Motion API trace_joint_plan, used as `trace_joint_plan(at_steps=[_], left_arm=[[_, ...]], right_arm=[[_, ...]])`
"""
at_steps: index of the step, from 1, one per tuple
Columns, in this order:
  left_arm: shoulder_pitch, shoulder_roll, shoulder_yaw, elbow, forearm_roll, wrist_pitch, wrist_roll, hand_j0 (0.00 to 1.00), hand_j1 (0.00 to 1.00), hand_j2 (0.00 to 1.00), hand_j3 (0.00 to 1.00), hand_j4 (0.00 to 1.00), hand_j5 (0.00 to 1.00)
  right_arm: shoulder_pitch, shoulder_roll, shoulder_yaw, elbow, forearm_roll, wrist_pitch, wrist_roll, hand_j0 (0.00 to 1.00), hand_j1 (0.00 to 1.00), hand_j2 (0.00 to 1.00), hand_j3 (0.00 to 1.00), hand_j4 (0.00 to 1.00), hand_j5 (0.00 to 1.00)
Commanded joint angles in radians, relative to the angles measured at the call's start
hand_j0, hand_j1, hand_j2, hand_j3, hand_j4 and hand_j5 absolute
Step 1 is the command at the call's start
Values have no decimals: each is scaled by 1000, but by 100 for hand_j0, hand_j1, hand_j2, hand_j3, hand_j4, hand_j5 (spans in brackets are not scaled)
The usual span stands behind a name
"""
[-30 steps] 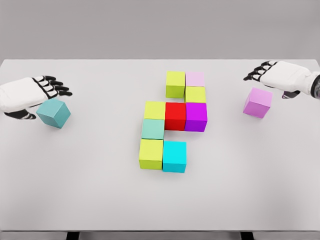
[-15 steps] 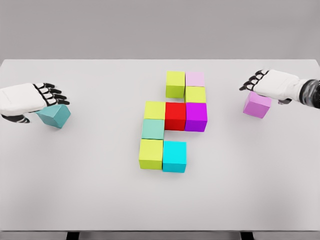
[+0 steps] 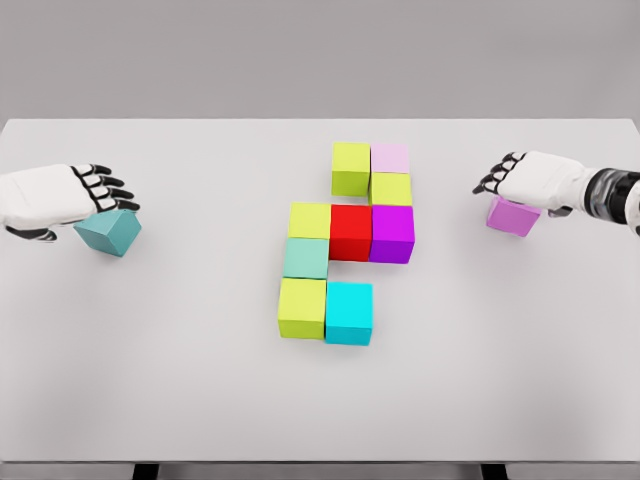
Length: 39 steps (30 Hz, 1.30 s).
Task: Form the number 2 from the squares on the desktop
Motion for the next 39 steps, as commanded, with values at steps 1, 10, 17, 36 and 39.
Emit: trace_joint_plan(at_steps=[1,10,17,36,39], left_arm=[[-2,-36,1,32,-13,1,-10,100,100,100,100,100,100],[-25,-90,-4,104,-28,1,-27,100,100,100,100,100,100],[-37,-110,-19,127,-26,1,-37,100,100,100,100,100,100],[-118,-96,-172,115,-14,1,-37,100,100,100,100,100,100],[-120,-97,-172,116,-16,1,-37,100,100,100,100,100,100]], right_arm=[[0,-1,4,2,15,2,0,95,95,95,95,95,95],[-2,10,2,2,25,2,0,95,95,95,95,95,95],[-2,12,7,0,54,2,0,90,90,90,90,90,90],[5,10,7,-12,86,2,0,72,72,72,72,72,72],[3,7,5,-12,85,2,0,70,70,70,70,70,70]])
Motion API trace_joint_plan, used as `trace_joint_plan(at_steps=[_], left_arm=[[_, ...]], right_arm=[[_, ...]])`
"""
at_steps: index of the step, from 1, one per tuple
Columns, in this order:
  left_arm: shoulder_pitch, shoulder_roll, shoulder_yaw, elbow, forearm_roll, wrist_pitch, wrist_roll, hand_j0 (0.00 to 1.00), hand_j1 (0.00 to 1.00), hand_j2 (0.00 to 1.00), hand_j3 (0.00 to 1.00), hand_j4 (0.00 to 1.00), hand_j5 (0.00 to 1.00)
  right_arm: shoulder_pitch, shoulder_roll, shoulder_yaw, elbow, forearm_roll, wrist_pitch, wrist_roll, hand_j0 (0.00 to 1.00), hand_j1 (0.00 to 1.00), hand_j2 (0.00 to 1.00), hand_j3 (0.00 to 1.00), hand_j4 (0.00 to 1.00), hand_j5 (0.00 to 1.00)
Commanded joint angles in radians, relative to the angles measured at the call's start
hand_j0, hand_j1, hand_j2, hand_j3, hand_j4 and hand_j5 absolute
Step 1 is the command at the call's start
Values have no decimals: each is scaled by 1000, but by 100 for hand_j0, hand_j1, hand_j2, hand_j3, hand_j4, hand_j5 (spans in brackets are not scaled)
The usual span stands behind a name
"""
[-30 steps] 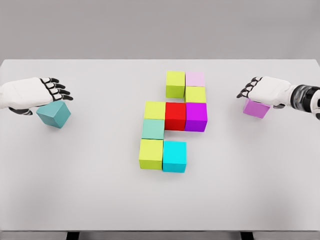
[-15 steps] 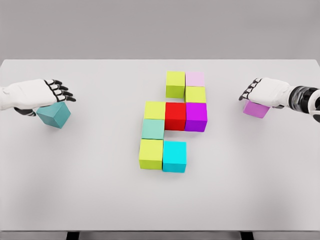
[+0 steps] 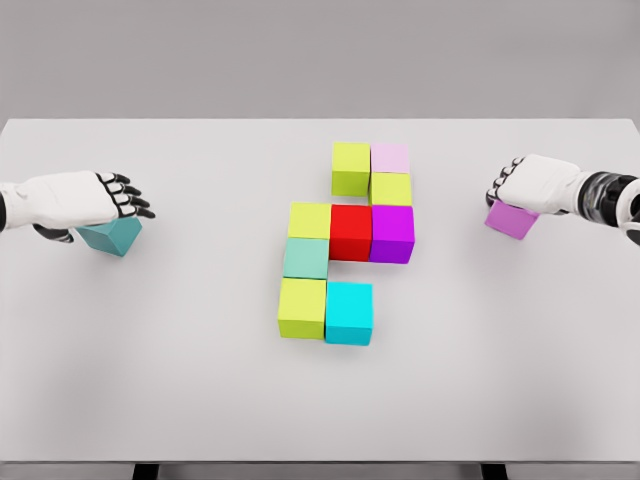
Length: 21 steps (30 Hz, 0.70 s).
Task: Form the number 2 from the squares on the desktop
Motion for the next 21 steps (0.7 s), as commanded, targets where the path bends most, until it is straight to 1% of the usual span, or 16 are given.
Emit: trace_joint_plan(at_steps=[1,5,8,11,13,15,18,21], left_arm=[[0,0,-2,1,3,1,0,100,100,100,100,100,100],[0,-10,-2,10,2,1,0,100,100,100,100,100,100],[0,-20,-2,13,-1,1,0,100,100,100,100,100,100],[-3,-43,-2,41,-4,1,0,100,100,100,100,100,100],[-3,-43,-2,45,-4,1,0,100,100,100,100,100,100],[-3,-43,-2,47,-4,1,0,100,100,100,100,100,100],[-3,-43,-2,47,-6,1,0,100,100,100,100,100,100],[-3,-43,-4,47,-4,1,0,100,100,100,100,100,100]], right_arm=[[0,-3,-2,0,-2,2,0,68,68,68,68,68,68],[-8,-9,-5,0,-11,2,0,67,67,67,67,67,67],[-9,-9,-8,0,-14,2,0,64,64,64,64,64,64],[-9,-11,-10,-3,-18,2,0,64,64,64,64,64,64],[-8,-14,-11,-33,-28,2,0,64,64,64,64,64,64],[-6,-28,-11,-37,-40,2,0,64,64,64,64,64,64],[-6,-31,-13,-49,-40,2,0,64,64,64,64,64,64],[0,-49,-16,-94,-60,2,0,64,64,64,64,64,64]])
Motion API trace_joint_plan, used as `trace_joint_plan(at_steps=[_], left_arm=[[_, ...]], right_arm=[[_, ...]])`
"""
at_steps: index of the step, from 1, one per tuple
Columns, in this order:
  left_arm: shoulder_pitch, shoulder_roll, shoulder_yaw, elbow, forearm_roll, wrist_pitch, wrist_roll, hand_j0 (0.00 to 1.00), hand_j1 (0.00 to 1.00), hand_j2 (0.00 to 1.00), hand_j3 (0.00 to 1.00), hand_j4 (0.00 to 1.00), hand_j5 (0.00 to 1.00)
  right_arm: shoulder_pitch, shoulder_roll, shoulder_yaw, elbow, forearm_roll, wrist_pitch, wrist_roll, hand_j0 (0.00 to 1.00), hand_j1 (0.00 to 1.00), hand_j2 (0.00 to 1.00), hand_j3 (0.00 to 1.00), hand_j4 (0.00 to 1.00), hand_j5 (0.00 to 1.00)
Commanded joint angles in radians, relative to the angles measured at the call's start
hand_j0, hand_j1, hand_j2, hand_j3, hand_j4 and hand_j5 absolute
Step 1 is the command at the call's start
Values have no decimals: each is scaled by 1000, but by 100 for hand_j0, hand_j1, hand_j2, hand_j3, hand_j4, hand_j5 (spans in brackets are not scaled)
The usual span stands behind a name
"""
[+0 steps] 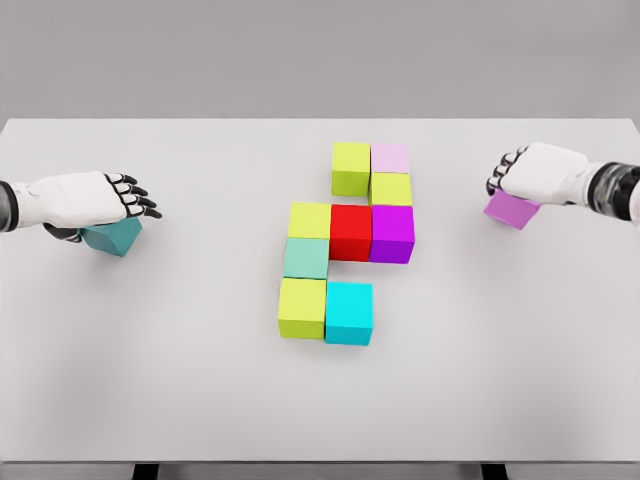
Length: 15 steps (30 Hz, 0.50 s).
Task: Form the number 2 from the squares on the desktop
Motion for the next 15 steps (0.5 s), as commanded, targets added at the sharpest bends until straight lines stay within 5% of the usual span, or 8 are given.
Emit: trace_joint_plan(at_steps=[1,9,15], left_arm=[[0,0,1,1,4,1,0,100,100,100,100,100,100],[0,-1,-13,1,1,1,-1,100,100,100,100,100,100],[2,0,-13,1,3,1,-10,81,81,81,81,81,81]], right_arm=[[0,-16,-2,-30,-22,2,0,64,64,64,64,64,64],[57,-54,-37,-129,-46,2,0,64,64,64,64,64,64],[69,-74,-39,-162,-68,2,0,64,64,64,64,64,64]])
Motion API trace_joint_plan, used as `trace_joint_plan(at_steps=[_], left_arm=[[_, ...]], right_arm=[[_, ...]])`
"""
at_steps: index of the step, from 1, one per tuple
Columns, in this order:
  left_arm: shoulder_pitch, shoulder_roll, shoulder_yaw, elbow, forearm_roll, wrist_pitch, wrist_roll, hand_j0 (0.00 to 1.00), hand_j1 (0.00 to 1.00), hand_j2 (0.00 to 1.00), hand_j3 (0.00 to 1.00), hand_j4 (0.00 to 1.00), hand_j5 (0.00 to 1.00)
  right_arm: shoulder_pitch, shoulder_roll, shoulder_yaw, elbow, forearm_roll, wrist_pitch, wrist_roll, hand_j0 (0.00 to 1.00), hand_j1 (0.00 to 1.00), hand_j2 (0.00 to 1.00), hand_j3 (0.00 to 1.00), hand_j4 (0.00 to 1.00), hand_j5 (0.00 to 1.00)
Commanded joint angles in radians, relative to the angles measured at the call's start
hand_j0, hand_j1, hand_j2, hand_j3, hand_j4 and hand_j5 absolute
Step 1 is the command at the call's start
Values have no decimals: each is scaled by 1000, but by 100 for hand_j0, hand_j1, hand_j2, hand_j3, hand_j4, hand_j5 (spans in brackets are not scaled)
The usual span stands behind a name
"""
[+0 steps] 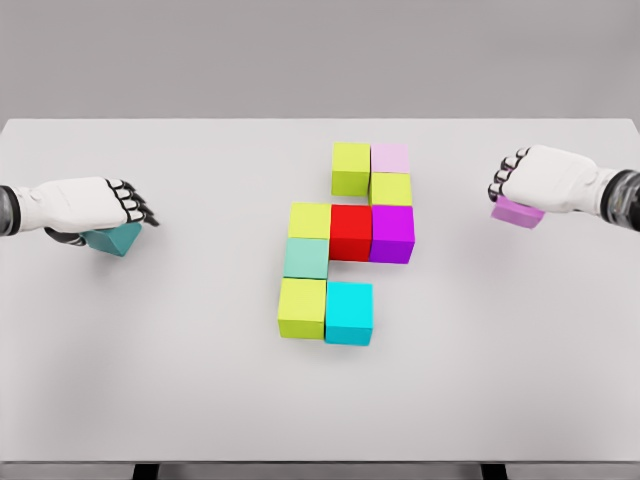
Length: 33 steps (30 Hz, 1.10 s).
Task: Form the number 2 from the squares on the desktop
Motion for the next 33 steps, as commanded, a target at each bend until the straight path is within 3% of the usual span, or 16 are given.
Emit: trace_joint_plan(at_steps=[1,5,16,33], left_arm=[[0,2,1,0,5,1,-8,74,74,74,74,74,74],[-2,2,2,0,6,1,-8,67,67,67,67,67,67],[-3,2,11,0,12,1,-8,68,68,68,68,68,68],[-43,-21,13,3,15,1,-8,68,68,68,68,68,68]], right_arm=[[0,-7,-3,-14,-14,2,-1,64,64,64,64,64,64],[25,-16,-24,-58,-47,2,-1,64,64,64,64,64,64],[126,-55,-67,-184,-130,2,-1,64,64,64,64,64,64],[224,-124,-67,-184,-402,2,-1,64,64,64,64,64,64]])
